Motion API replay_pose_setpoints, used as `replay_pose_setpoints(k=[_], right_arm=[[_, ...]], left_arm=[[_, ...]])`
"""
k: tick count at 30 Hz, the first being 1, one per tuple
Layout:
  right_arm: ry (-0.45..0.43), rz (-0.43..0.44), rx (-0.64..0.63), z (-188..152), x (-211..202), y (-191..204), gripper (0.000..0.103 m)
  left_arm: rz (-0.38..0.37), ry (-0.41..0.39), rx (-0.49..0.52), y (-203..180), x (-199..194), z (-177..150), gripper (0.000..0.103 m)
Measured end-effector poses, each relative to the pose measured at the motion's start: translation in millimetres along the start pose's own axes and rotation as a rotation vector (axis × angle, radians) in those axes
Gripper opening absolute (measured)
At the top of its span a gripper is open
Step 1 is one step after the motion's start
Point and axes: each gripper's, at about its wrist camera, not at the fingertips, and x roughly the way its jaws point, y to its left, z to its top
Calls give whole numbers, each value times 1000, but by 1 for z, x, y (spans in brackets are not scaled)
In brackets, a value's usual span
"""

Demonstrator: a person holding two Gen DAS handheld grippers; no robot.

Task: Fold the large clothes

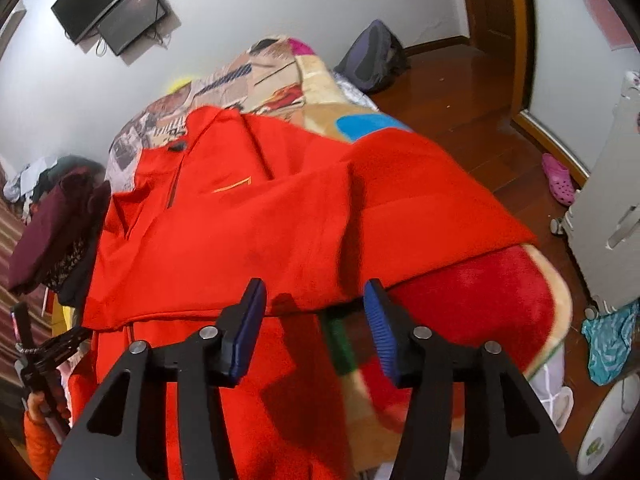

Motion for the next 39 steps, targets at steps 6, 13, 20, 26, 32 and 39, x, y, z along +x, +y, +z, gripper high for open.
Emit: replay_pose_setpoints(k=[6, 13, 20, 26, 32, 39], right_arm=[[-63, -22, 81, 11, -21, -28, 53], [-105, -83, 197, 26, -17, -66, 55], [-18, -7, 359, 28, 22, -105, 55], [11, 93, 471, 30, 42, -127, 55], [31, 112, 548, 44, 65, -147, 55], [46, 28, 581, 57, 84, -163, 34]], left_arm=[[-10, -100, 11, -14, -36, 21, 62], [-61, -162, 21, -43, -46, 58, 67], [-174, -67, 28, -80, -14, 74, 67], [-286, 86, -17, -102, 26, 69, 67], [-280, 113, -37, -110, 42, 66, 67], [-255, 96, -32, -114, 45, 66, 67]])
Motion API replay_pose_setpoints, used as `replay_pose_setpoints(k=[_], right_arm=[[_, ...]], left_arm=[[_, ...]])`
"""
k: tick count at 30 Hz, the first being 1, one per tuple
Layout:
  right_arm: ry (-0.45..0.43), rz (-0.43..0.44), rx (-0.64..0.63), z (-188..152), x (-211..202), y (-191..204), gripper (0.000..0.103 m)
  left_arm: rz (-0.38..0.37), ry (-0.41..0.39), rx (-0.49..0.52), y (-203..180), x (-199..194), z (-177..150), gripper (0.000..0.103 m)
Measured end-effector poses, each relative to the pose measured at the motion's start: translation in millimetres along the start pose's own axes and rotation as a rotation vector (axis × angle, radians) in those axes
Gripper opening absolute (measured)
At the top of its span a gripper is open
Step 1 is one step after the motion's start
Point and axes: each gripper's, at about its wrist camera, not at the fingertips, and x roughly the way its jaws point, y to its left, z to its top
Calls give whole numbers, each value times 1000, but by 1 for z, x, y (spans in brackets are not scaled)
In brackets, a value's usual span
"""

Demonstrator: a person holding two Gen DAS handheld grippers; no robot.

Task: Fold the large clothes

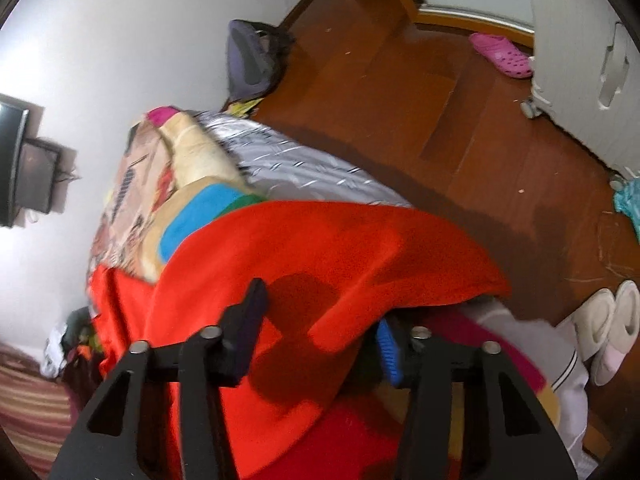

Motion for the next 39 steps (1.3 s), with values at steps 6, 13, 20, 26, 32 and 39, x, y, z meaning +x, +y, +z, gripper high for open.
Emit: replay_pose_setpoints(k=[6, 13, 20, 26, 32, 39], right_arm=[[-83, -59, 16, 5, -17, 3, 9], [-386, -64, -210, -9, -106, 68, 8], [-499, 53, -531, -49, -155, 161, 8], [-383, 207, -618, -79, -139, 199, 8], [-208, 189, -697, -118, -82, 206, 8], [12, 117, -688, -150, -31, 187, 8]], left_arm=[[17, -13, 14, 0, -2, -1, 67], [19, -16, 14, 1, -2, -2, 67], [4, -21, 13, 3, -10, -3, 67], [4, -90, 27, 6, -41, -3, 67], [17, -162, 58, 10, -73, -6, 67], [54, -197, 130, 1, -84, -15, 67]])
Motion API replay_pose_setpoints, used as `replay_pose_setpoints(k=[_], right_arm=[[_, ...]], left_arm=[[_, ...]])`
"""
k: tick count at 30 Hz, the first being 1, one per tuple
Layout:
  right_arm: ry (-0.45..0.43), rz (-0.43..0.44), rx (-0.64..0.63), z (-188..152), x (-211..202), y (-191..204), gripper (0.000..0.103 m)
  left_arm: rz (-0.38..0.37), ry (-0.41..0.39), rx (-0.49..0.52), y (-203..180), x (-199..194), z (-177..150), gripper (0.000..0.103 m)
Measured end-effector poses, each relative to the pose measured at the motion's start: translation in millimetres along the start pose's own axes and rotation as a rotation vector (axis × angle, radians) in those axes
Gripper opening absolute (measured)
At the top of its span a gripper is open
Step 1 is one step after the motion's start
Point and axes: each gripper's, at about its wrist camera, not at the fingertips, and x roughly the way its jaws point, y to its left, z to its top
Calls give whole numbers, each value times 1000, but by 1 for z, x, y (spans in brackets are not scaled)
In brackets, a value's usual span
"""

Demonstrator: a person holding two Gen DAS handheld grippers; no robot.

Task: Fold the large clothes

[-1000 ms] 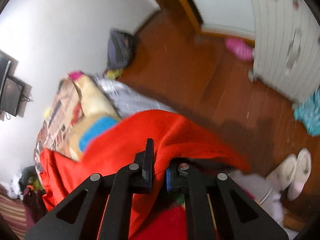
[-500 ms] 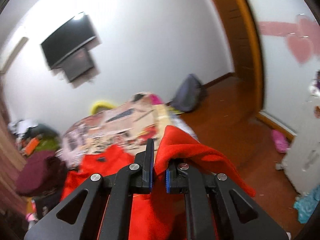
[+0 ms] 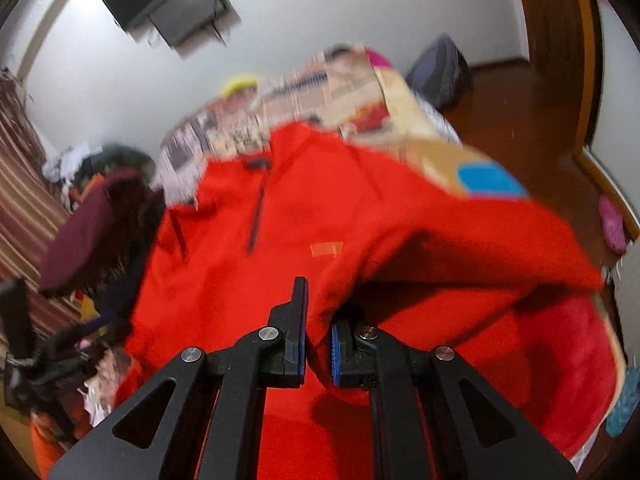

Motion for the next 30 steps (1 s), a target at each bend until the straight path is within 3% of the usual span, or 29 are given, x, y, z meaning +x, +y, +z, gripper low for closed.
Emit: replay_pose_setpoints(k=[6, 8, 10, 13, 16, 23, 30], right_arm=[[75, -3, 42, -11, 7, -11, 12], [85, 15, 54, -10, 1, -14, 18], [76, 21, 61, -8, -5, -14, 36], [15, 3, 67, -6, -21, -14, 49], [-53, -16, 83, -1, -39, -19, 50], [-183, -87, 286, 13, -68, -70, 51], [-160, -146, 462, 11, -50, -121, 51]], left_arm=[[-5, 15, 36, -11, 4, -6, 67], [-9, 22, 38, -14, 7, -6, 67], [-15, 25, 37, -16, 9, -5, 67], [-19, 24, 40, -19, 10, -4, 67], [-17, 20, 45, -22, 10, -1, 67], [-19, 17, 38, -26, 12, 3, 67], [-14, 21, 35, -26, 13, 5, 67]])
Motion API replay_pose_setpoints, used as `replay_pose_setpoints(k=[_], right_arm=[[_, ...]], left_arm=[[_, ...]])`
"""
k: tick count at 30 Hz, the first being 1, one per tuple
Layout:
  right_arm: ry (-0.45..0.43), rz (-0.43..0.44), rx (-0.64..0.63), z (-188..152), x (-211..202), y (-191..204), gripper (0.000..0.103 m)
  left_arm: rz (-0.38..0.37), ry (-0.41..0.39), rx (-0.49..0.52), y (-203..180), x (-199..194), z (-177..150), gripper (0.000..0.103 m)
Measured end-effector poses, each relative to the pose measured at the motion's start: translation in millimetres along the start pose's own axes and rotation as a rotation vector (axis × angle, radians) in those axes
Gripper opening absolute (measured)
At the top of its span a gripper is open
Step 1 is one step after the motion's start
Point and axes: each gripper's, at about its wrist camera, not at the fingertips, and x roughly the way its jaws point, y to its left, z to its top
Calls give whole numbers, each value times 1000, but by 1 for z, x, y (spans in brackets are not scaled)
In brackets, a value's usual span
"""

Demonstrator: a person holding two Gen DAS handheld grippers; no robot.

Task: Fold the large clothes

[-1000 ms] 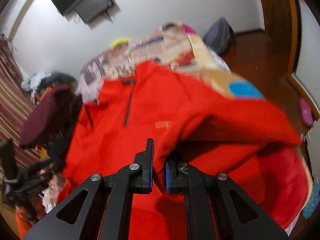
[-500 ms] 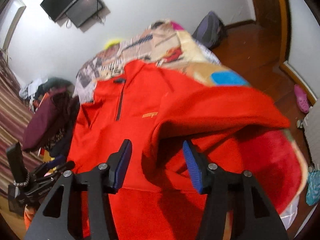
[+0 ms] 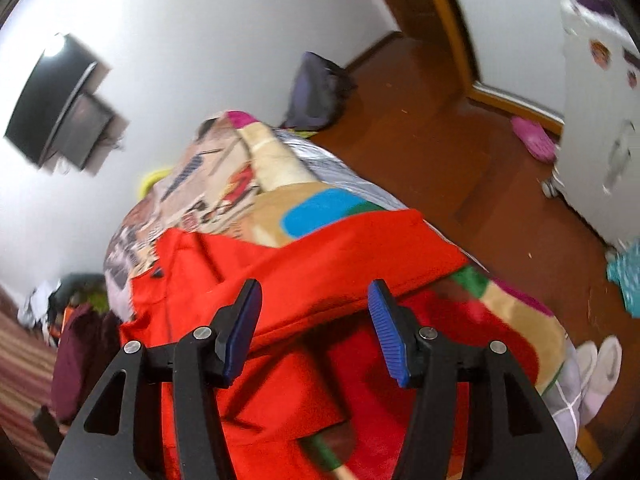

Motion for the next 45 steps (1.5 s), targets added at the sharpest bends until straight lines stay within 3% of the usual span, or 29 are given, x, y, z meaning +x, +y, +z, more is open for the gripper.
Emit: replay_pose_setpoints(k=[7, 12, 14, 16, 19, 23, 28, 33, 40, 45], right_arm=[[101, 0, 90, -2, 35, -25, 51], [96, 14, 106, 4, 46, -32, 51], [98, 24, 128, 8, 52, -35, 44], [93, -5, 127, 10, 52, -36, 16], [74, -2, 105, 15, 46, -29, 8], [2, 15, -4, 24, 22, 3, 6], [-81, 126, -161, 30, -17, 68, 6], [-102, 256, -287, 22, -40, 131, 6], [4, 388, -456, -26, -28, 215, 6], [139, 390, -570, -73, 8, 249, 6]], left_arm=[[6, -1, -18, 2, 2, 2, 67], [9, -1, -25, 4, 2, 1, 67], [9, -2, -31, 6, 2, 1, 67], [9, -5, -35, 7, 1, 1, 67], [16, -13, -37, 10, -2, 0, 67], [31, -28, -36, 14, -6, -1, 67], [33, -55, -56, 23, -15, -1, 67], [38, -80, -83, 36, -24, -3, 67], [52, -113, -131, 63, -38, -10, 67], [72, -123, -168, 85, -45, -20, 67]])
